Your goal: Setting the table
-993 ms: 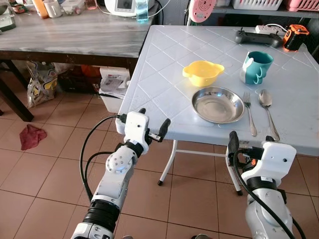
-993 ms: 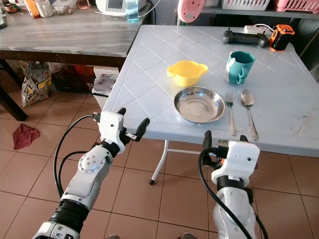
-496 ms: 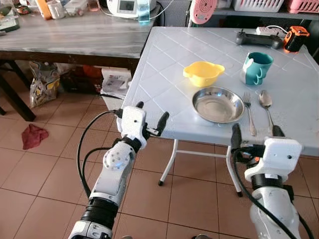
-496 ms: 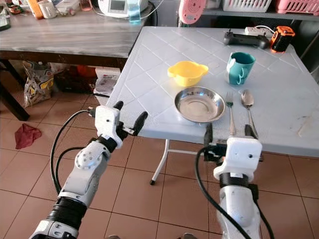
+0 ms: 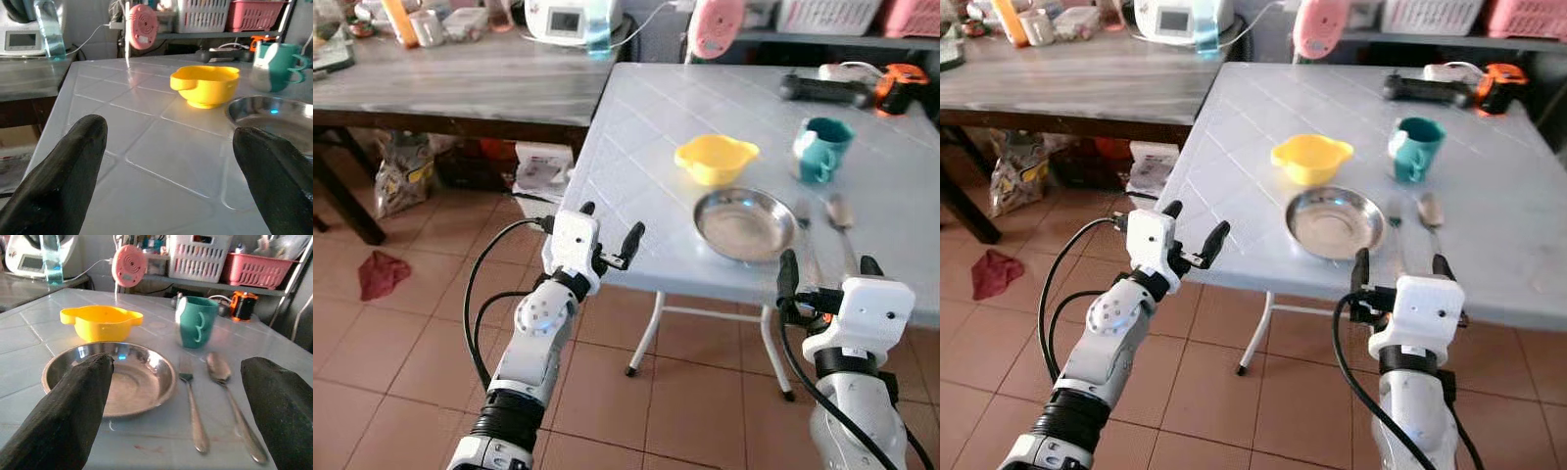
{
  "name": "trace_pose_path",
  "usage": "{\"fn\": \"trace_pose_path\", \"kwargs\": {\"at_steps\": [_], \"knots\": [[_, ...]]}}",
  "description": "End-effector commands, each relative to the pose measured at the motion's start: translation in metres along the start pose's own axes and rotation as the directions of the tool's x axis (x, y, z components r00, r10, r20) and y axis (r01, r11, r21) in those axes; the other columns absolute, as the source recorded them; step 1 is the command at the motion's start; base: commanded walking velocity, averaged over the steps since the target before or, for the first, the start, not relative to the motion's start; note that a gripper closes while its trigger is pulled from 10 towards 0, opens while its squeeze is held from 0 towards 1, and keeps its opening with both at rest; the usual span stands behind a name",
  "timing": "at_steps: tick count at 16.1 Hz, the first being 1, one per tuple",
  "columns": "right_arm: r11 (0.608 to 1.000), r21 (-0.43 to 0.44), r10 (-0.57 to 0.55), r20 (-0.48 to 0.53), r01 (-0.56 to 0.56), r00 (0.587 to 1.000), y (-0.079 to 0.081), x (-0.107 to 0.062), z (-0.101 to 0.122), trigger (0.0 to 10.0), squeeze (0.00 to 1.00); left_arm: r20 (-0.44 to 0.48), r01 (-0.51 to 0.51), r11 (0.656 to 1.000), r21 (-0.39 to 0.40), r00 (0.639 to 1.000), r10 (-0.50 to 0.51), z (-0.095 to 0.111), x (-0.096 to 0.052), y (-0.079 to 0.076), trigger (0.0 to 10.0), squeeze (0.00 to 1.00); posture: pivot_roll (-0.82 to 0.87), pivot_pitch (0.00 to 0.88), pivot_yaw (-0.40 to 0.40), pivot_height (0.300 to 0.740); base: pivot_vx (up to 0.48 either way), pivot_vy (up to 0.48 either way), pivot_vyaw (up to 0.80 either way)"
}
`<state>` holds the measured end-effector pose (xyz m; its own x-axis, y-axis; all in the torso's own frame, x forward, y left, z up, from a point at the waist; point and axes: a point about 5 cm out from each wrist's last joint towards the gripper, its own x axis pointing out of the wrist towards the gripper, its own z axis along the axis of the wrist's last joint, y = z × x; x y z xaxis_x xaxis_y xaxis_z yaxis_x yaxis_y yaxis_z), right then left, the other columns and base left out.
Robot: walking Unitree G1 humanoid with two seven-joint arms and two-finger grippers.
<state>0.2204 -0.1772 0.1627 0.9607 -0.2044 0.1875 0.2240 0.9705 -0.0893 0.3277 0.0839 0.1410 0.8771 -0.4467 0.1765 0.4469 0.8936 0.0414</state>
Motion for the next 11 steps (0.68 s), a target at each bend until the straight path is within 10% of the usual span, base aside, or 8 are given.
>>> {"fn": "trace_pose_path", "kwargs": {"at_steps": [1, 11], "knots": [[1.000, -0.005, -0.010, -0.013, 0.010, 1.000, -0.0008, -0.0010, -0.0010, 10.0, 0.00, -0.010, 0.010, 1.000, 0.006, 1.000, -0.010, -0.0007, -0.0009, 0.0013, 10.0, 0.00, -0.05, 0.105, 0.041, 0.714, 0.334, 0.000, 0.00], [1.000, 0.018, 0.011, -0.025, -0.011, 1.000, 0.0020, -0.0047, -0.0029, 10.0, 0.00, -0.030, 0.032, 0.999, 0.010, 0.999, -0.032, -0.0046, -0.0027, -0.0014, 10.0, 0.00, -0.05, 0.113, 0.046, 0.714, 0.327, 0.000, 0.00]]}}
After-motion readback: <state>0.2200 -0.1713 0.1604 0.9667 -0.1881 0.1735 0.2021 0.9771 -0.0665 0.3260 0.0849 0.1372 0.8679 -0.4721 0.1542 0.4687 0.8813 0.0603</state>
